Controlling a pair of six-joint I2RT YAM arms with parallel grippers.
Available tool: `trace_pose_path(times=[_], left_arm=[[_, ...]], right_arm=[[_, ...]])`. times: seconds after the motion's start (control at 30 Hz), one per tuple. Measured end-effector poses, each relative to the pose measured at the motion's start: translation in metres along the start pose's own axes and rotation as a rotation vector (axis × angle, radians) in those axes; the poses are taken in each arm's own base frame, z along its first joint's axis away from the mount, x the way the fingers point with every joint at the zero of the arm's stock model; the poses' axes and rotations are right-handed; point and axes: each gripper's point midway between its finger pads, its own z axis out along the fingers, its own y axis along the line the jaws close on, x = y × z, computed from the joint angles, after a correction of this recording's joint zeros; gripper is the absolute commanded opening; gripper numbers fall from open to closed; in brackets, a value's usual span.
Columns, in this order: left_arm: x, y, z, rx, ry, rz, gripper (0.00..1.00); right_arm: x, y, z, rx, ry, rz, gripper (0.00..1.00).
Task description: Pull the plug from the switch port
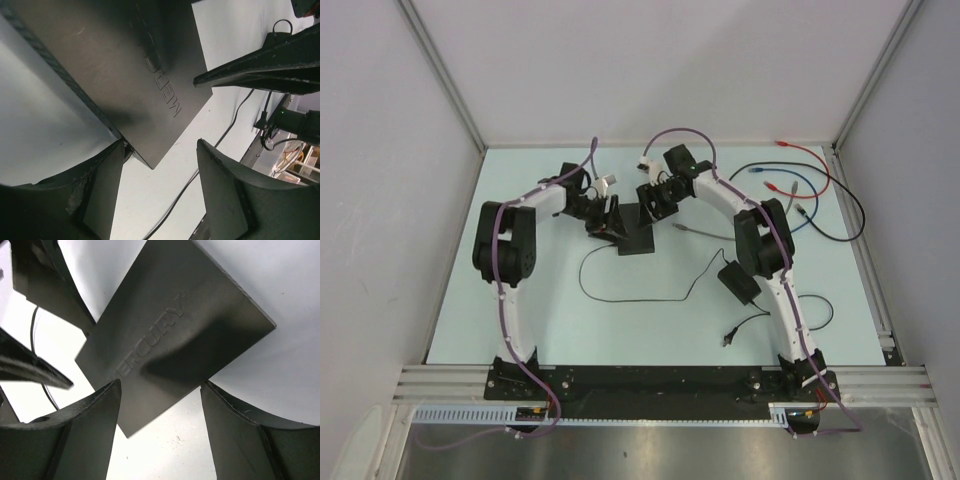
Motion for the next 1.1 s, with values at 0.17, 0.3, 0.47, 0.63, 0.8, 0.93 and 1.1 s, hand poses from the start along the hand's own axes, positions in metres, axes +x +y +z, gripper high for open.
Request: trace_pose_path(times=[0.17, 0.3, 0.47, 0.63, 0.8, 0.93, 1.1], left_arm=[[0.005, -0.004, 0.003, 0.007, 0.018, -0.001, 0.66], [0.007, 0.004, -0.001, -0.001, 0.011, -0.022, 0.66], [0.012, 0.023, -0.013, -0.018, -0.005, -0.081, 0.60], [0.014, 0.032, -0.018, -0.023, -0.016, -0.109, 0.51], [0.015, 0.030, -0.016, -0.018, -0.012, -0.104, 0.44], [0.017, 0.034, -0.011, -0.013, -0.003, -0.113, 0.40], [0.017, 0.033, -0.007, 0.016, 0.007, -0.122, 0.36]], right_arm=[[0.000, 0.000, 0.001, 0.001, 0.001, -0.003, 0.69], [0.000, -0.003, 0.000, 0.021, 0.002, -0.012, 0.68], [-0.009, 0.002, -0.014, 0.064, -0.021, -0.043, 0.65], [-0.023, 0.024, -0.019, 0.072, -0.048, -0.114, 0.38], [-0.015, 0.045, -0.006, 0.033, -0.017, -0.147, 0.21], [-0.007, 0.054, 0.004, -0.005, 0.005, -0.149, 0.18], [0.007, 0.049, 0.015, -0.024, 0.042, -0.128, 0.17]])
